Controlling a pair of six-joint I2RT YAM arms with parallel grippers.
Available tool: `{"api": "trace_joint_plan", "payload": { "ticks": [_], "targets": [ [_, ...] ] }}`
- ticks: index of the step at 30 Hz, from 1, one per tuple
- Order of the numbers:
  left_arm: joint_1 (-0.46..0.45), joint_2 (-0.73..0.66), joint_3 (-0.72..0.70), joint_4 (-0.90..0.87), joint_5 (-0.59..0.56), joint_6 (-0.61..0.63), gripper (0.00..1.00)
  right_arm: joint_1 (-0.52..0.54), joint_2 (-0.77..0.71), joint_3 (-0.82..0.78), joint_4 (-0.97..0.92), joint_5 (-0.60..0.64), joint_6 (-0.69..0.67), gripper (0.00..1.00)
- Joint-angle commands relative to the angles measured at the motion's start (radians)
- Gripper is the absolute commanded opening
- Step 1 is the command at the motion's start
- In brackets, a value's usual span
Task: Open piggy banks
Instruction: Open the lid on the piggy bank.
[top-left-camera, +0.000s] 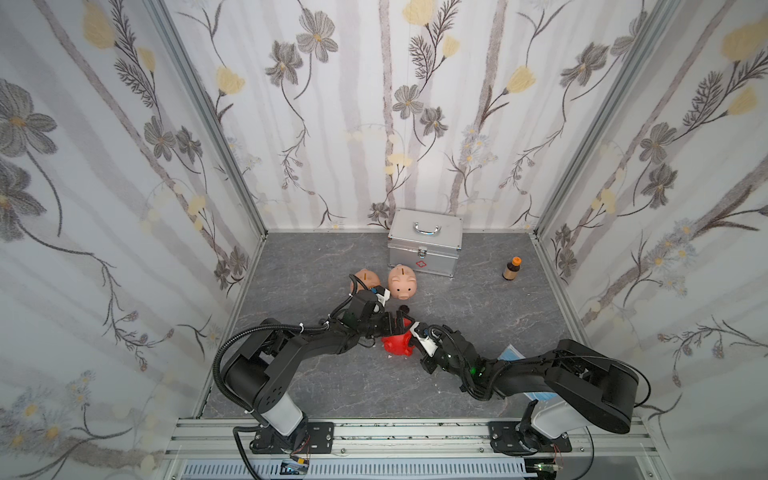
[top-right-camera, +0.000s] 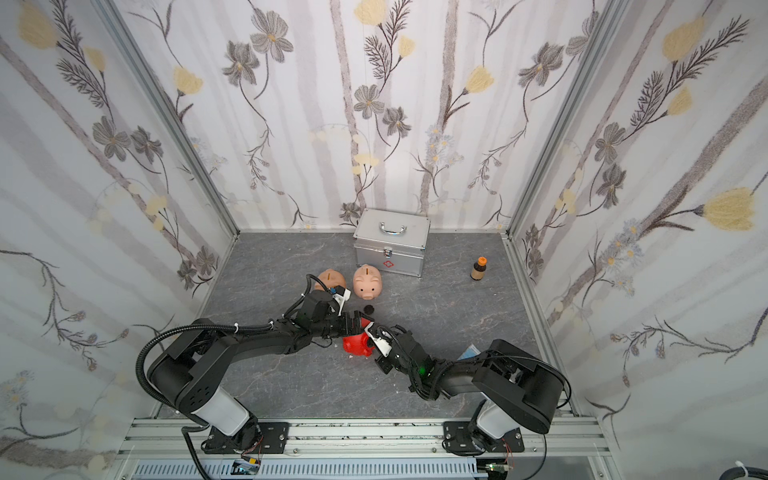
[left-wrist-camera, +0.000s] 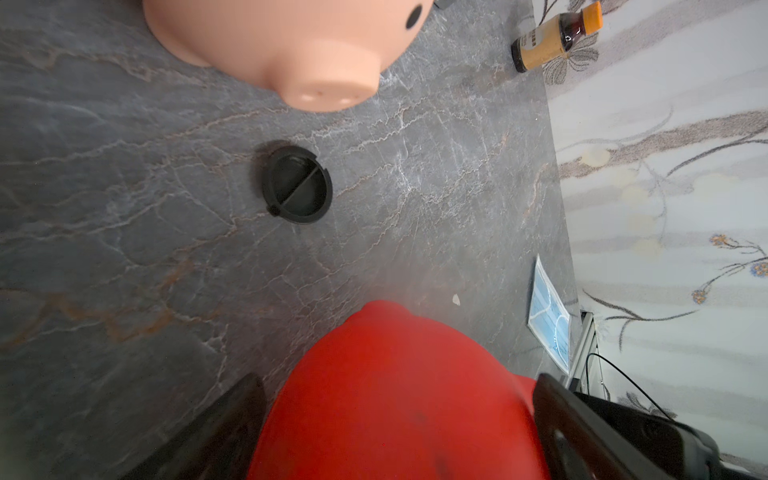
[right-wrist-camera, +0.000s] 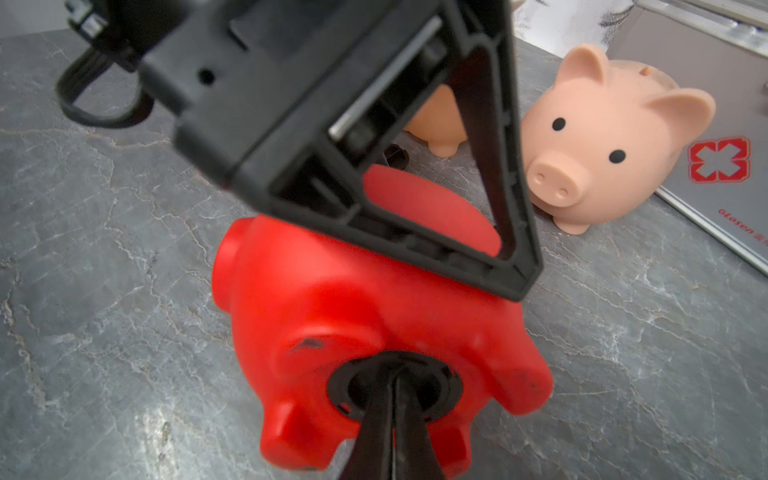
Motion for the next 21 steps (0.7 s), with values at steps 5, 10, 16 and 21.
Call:
{"api": "trace_joint_plan", "payload": {
  "ticks": [5,10,16,21],
  "targets": [
    [0.006,0.029,-0.004,-0.128,0.084,0.026,1.0,0.023,0.013,0.005,0.136,0.032,-0.145,0.0],
    [0.015,0.034,-0.011,-0.121,0.084,0.026,1.0,0.048,0.005,-0.013,0.135,0.083,-0.138,0.0],
    [0.019,0.025,-0.016,-0.128,0.078,0.031,1.0,0.053,-0.052,-0.066,0.151,0.094,-0.09,0.0],
    [0.019,0.023,-0.014,-0.128,0.076,0.032,1.0,0.07,-0.1,-0.096,0.135,0.108,-0.059,0.0]
  ]
}}
